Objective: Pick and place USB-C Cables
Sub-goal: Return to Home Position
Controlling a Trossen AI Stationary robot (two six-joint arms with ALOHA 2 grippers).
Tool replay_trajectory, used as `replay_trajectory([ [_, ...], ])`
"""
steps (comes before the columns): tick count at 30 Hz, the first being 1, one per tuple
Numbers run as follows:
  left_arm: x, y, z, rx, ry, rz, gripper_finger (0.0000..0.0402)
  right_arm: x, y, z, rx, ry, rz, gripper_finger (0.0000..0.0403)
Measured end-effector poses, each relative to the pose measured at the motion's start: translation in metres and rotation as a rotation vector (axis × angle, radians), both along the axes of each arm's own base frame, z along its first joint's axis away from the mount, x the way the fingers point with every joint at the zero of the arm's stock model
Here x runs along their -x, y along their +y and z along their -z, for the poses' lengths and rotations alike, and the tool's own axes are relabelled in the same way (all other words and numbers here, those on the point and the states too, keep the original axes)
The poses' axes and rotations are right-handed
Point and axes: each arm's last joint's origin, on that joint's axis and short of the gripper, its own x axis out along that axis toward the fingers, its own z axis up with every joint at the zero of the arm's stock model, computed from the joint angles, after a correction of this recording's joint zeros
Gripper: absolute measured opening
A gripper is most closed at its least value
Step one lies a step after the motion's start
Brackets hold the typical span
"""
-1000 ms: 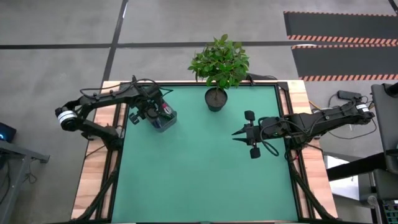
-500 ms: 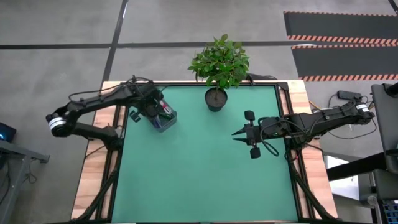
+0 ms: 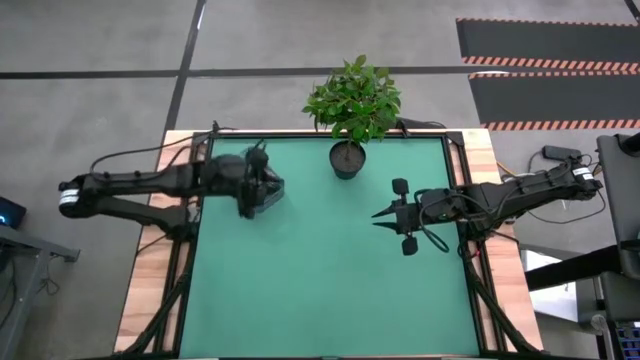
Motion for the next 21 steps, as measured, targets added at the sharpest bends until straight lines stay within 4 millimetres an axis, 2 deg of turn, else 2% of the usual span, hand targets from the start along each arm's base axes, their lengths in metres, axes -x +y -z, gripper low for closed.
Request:
replay_trajectory([
  [4,-0.006,-0.026,0.005,0.056,-0.104,0.09,0.0086,-0.001,0.0,0.005,0.019,-0.037,-0.013,0.0068],
  [9,-0.004,-0.049,0.022,0.082,-0.077,0.191,0.0086,0.001,0.0,0.013,0.041,-0.061,-0.024,0.0068],
  [14,0.008,-0.055,0.034,0.126,-0.072,0.226,0.0071,0.008,-0.003,0.015,0.049,-0.128,-0.025,0.0068],
  [21,0.032,-0.054,0.045,0.227,-0.136,0.216,0.0006,0.02,-0.014,0.028,0.067,-0.23,0.011,0.0068],
])
